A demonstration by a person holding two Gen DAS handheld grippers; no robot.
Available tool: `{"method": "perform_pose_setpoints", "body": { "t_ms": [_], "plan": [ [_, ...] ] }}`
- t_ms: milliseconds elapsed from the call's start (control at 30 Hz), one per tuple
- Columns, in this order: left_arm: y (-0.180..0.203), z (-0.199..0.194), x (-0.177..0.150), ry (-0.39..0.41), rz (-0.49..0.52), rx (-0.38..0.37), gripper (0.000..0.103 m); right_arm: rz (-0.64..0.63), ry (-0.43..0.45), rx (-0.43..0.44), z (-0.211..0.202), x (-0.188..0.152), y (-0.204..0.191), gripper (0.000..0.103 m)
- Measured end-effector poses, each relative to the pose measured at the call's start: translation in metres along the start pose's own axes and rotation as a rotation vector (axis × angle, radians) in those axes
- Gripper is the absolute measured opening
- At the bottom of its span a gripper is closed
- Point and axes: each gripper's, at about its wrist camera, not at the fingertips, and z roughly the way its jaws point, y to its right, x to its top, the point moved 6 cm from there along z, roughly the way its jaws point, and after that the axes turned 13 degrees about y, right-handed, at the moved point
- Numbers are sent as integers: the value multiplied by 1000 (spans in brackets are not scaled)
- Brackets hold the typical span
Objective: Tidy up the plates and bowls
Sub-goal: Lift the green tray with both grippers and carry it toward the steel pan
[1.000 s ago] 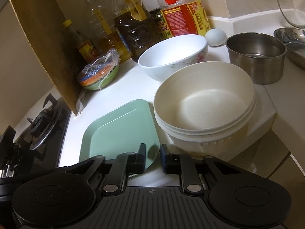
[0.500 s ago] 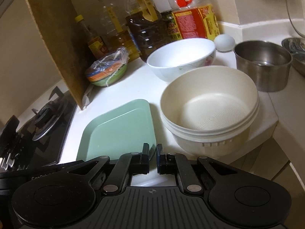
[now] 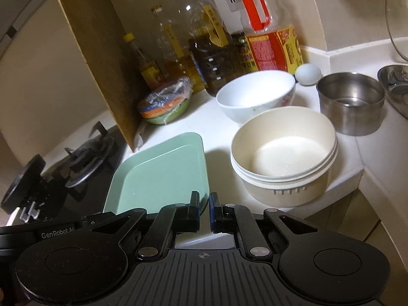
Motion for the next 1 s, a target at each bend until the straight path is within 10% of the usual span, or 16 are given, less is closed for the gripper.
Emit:
{"method": "perform_pose_setpoints", "body": {
  "t_ms": [1000],
  "plan": [
    [175,-27,-12,13,161,-380,6,111,199,-282,-152,40,115,8]
  ]
}}
